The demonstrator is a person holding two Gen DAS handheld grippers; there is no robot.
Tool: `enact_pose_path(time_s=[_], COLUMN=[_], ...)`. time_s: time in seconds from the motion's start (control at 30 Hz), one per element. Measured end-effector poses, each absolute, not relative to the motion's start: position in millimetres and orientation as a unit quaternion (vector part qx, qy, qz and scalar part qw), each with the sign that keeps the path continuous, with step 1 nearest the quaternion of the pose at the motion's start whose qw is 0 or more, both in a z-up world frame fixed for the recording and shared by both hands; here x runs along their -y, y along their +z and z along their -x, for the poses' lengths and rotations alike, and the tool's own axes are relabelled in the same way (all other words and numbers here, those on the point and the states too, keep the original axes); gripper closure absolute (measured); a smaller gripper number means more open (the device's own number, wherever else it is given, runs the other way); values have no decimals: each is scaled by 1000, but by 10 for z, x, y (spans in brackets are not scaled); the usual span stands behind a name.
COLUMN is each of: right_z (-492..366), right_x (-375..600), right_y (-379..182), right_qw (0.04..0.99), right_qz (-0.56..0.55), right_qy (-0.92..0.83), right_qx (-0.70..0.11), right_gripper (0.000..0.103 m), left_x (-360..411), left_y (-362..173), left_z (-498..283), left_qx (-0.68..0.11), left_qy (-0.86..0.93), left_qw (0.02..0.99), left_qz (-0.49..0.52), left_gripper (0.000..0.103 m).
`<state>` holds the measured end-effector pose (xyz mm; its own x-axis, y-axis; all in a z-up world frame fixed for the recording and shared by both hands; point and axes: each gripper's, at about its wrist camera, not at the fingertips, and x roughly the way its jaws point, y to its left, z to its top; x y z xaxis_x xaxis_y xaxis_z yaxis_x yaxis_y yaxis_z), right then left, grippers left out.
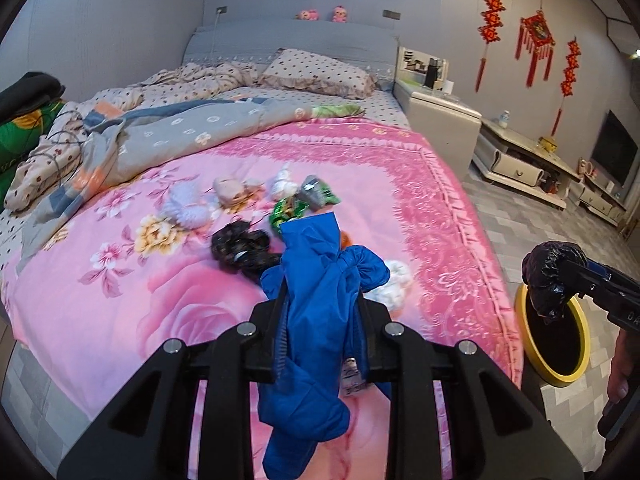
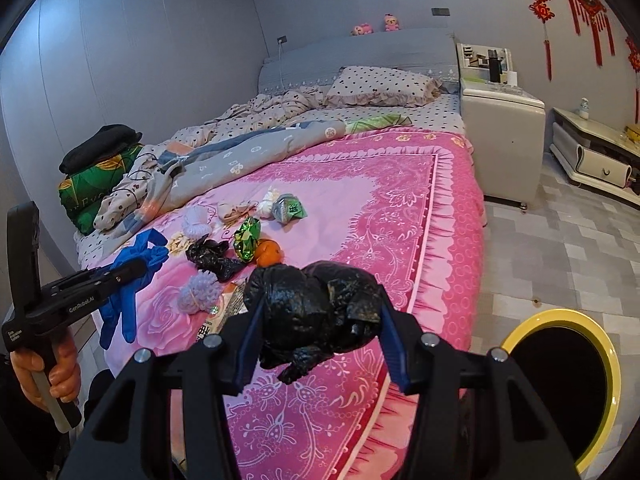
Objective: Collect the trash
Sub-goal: 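Carry the blue glove and black bag over the yellow-rimmed bin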
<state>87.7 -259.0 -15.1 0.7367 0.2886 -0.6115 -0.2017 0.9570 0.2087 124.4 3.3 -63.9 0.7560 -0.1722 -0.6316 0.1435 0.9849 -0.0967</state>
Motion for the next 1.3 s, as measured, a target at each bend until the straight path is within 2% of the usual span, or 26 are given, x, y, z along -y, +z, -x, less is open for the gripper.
enact_pose_path(time_s=[0.7,1.3], right_z=[-445,-227], right_x=[3840,4721], right_y=[42,-138], right_qw=[948,934], right_qz=[-132,-179], right_qy=[3,-106], right_qx=[-289,-289], right_gripper=[54,54], left_x=[1448,2950], left_y=[-350,-491], left_z=[-1367,-1516], left_qx=[-328,-343], left_qy=[-216,-348], left_qw=[920,871], left_qz=[-6,-40], left_gripper=[77,77])
